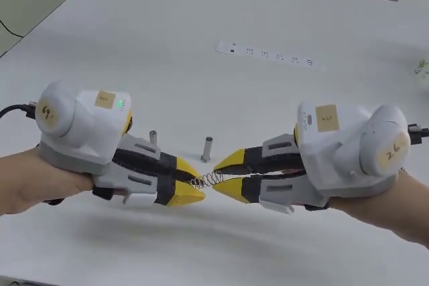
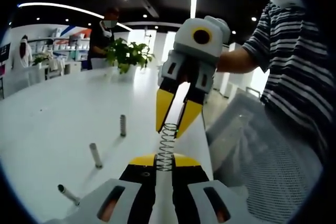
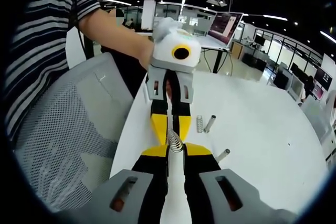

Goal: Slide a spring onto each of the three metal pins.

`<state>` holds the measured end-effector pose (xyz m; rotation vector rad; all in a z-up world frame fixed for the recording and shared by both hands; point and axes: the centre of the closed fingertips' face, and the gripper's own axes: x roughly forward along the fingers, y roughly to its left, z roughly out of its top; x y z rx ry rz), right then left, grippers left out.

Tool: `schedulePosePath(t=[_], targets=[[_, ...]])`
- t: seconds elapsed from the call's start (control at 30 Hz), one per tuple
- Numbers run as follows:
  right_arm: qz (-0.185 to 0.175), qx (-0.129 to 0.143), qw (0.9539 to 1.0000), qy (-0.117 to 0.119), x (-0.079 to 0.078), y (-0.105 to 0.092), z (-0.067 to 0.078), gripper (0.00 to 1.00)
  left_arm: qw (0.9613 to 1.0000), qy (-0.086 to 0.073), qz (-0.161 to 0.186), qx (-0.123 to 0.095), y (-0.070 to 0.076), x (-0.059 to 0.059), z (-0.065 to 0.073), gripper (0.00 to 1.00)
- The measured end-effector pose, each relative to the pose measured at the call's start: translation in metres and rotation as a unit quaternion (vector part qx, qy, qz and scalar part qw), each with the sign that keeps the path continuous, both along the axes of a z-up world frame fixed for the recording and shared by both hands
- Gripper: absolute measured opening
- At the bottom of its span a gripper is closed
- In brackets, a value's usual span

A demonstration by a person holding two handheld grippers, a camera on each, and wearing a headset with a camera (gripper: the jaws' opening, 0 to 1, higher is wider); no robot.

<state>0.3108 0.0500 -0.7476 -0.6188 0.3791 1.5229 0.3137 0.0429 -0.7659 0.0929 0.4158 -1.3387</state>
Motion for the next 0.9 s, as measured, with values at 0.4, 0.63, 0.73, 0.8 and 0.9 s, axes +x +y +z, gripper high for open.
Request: schedulePosePath(t=[0.4, 0.63, 0.73, 0.8, 0.9], targets=[[-0.002, 0.024, 0.9997, 0.011, -0.005, 0.008, 0.007, 0.08, 0.9999, -0.005, -0.004, 0.009, -0.001, -0.003, -0.002, 0.02], [0.012, 0.035, 0.9993, -0.001, -0.009, 0.022, 0.016, 0.08, 0.9998, -0.008, -0.01, 0.012, -0.006, -0.005, -0.002, 0.02], [0.018, 0.038, 0.9991, -0.003, -0.01, 0.028, 0.017, 0.08, 0.9998, -0.011, -0.014, 0.012, -0.009, -0.006, -0.001, 0.02], [0.022, 0.036, 0.9991, -0.008, -0.011, 0.031, 0.017, 0.08, 0.9998, -0.011, -0.014, 0.012, -0.009, -0.006, 0.0, 0.02], [0.024, 0.034, 0.999, -0.013, -0.01, 0.031, 0.017, 0.08, 0.9997, -0.012, -0.013, 0.014, -0.008, -0.006, -0.001, 0.02]])
